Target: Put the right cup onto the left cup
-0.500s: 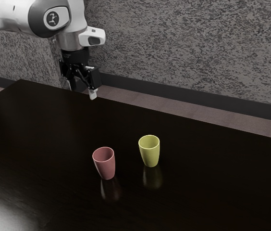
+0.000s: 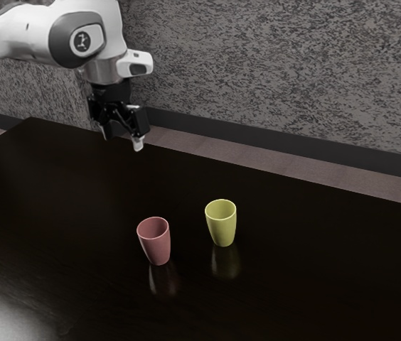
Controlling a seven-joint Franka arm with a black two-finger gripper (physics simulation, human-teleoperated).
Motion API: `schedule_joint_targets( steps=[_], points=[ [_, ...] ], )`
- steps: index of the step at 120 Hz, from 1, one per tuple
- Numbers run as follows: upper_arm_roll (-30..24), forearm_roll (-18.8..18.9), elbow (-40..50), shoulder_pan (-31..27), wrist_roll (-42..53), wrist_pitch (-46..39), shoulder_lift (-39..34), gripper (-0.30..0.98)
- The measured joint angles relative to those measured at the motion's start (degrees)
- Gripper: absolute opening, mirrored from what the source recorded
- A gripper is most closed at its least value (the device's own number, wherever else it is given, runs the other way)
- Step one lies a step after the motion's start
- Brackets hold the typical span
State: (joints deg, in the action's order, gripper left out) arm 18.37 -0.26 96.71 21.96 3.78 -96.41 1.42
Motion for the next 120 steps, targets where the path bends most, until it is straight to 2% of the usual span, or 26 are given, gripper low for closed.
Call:
schedule_joint_targets(
  steps=[23, 46, 120],
  points=[
    [-1.04, -0.55, 2.16, 0.32, 0.00, -3.23, 1.00, 0.69],
    [-4.55, -1.12, 5.04, 1.79, -0.08, -7.02, 2.18, 0.69],
    [-10.81, -5.91, 2.55, 3.24, -0.29, -15.87, 12.88, 0.68]
  ],
)
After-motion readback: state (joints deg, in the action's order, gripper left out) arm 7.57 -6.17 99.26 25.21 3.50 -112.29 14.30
